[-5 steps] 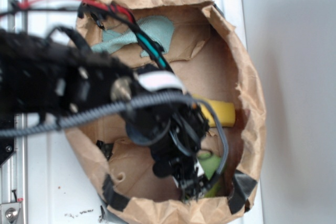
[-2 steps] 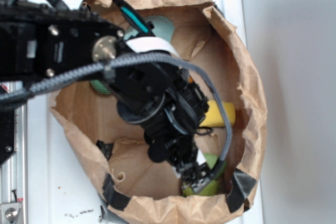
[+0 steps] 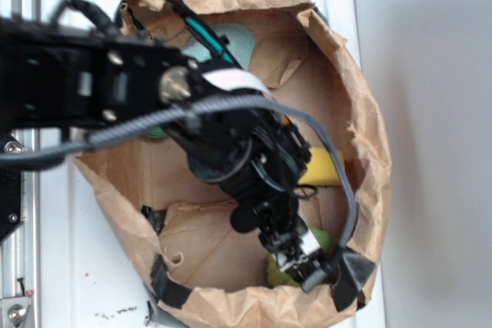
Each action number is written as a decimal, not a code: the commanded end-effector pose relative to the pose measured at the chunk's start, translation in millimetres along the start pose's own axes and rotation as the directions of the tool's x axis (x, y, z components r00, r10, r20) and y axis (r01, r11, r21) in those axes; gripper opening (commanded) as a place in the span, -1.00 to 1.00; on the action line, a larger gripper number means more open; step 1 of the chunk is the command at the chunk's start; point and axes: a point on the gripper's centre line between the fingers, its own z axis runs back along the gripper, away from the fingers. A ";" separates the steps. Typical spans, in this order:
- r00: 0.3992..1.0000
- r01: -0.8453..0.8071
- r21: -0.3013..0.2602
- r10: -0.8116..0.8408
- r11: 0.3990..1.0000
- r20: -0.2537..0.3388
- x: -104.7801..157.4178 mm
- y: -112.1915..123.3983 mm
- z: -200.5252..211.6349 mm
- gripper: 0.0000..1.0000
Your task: Grab the green animal.
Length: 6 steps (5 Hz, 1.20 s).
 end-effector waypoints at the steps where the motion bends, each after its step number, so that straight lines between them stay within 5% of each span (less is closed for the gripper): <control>1: 0.999 0.044 -0.009 -0.044 0.999 -0.018 -2.5 -4.7 -30.1 1.00; 2: 0.997 0.066 0.024 -0.065 0.998 -0.036 -7.4 -1.1 -47.0 1.00; 6: 0.992 0.107 0.008 -0.106 0.994 -0.068 -13.7 -0.8 -83.7 1.00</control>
